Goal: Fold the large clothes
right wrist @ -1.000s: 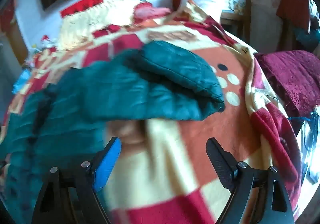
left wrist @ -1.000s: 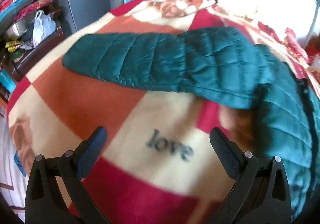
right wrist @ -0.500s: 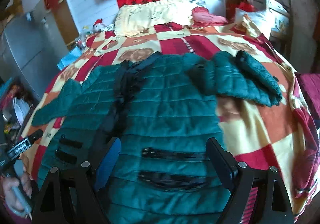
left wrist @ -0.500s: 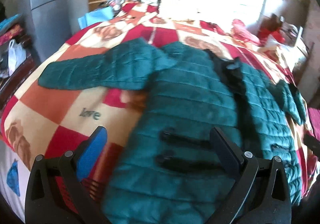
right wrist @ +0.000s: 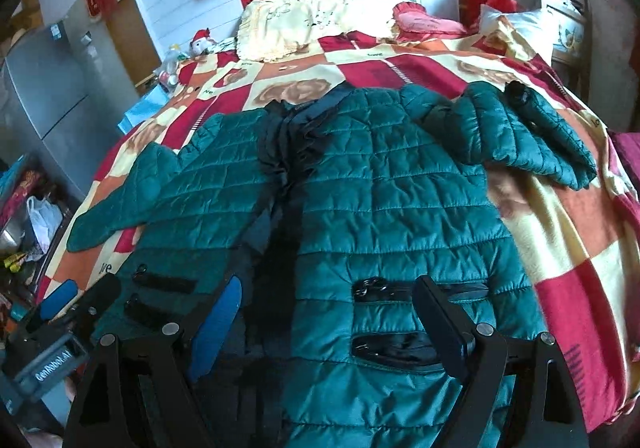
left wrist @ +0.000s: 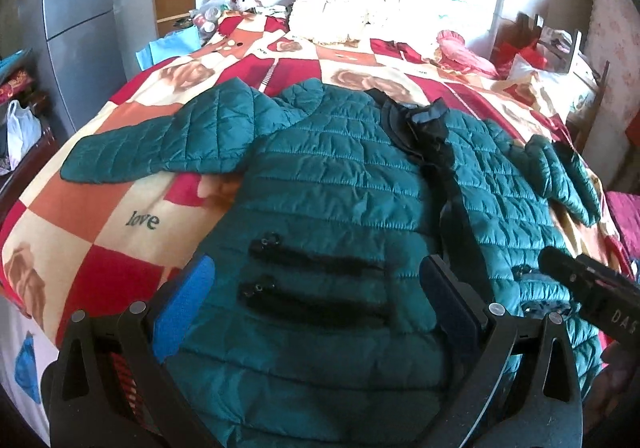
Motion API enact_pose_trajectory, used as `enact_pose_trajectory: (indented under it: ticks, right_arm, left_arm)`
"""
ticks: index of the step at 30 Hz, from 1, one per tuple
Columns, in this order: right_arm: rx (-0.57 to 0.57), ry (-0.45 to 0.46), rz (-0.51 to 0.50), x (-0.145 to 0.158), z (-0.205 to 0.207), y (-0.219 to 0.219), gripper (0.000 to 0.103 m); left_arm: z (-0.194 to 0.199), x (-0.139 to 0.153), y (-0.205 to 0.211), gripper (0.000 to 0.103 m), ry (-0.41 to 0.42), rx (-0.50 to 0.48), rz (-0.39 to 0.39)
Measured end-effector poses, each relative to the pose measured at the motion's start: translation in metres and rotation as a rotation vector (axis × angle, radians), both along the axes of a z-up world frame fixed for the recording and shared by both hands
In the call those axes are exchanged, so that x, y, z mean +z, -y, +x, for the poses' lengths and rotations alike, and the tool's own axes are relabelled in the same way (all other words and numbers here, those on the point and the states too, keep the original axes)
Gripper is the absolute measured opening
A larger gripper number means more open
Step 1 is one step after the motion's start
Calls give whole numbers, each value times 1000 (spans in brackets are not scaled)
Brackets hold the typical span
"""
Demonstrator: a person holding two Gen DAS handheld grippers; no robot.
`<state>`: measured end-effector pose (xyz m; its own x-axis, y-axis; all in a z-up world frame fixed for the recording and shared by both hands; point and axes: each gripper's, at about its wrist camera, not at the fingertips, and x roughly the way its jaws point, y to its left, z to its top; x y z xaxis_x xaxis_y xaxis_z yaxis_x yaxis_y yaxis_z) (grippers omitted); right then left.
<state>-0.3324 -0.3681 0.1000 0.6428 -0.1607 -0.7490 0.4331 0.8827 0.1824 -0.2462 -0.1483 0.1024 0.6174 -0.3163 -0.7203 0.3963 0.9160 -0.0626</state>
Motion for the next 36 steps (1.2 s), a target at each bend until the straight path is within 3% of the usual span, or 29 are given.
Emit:
enact_pose_trajectory:
  ticks: [14, 36]
  right_arm:
    - [1, 3, -52, 1, 4, -9, 86]
    - [5, -7, -33, -4, 7, -11, 86]
  left_arm:
    - [-7, -2, 3, 102, 19, -6, 13]
    - [-11, 0, -4, 102, 61, 27, 12]
